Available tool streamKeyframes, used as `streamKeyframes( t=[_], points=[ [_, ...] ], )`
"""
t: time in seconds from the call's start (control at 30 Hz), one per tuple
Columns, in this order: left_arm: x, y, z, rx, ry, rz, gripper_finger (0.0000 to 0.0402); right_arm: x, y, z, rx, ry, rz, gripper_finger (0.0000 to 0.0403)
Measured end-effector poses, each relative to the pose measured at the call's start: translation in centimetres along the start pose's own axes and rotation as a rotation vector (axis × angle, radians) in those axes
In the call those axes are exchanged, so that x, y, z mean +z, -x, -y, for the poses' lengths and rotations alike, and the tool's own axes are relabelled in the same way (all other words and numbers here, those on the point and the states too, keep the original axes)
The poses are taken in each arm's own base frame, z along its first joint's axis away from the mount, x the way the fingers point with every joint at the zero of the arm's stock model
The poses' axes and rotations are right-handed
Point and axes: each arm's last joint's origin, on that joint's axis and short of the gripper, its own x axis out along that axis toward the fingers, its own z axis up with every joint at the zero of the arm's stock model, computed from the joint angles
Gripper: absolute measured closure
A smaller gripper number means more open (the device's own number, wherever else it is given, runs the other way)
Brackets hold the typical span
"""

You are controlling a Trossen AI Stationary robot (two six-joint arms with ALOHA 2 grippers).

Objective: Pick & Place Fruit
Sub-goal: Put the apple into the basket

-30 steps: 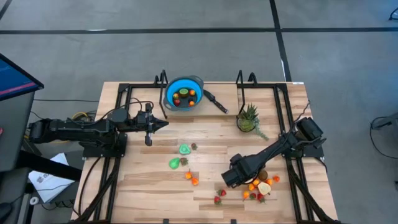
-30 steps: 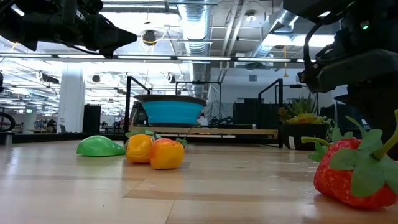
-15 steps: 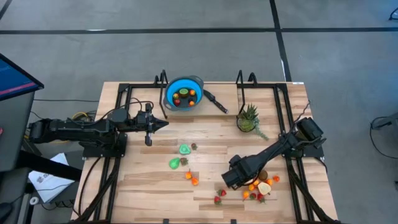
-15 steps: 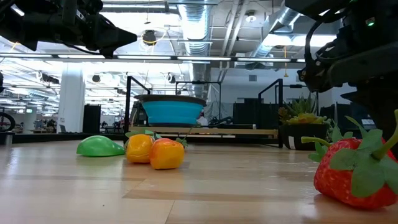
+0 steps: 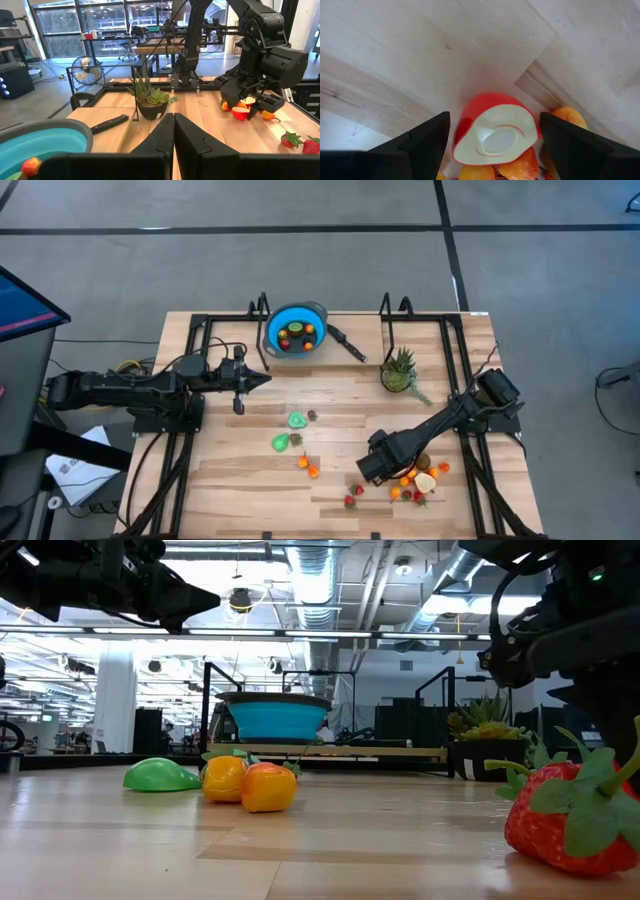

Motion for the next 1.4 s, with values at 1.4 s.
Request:
streamKeyframes(
  t=[1.4],
  points=[
    [0.0, 0.0, 0.0, 0.0, 0.0, 0.0, 0.0399, 0.3, -1.4, 0.3, 0.043, -0.063, -0.033, 0.0101]
  ],
)
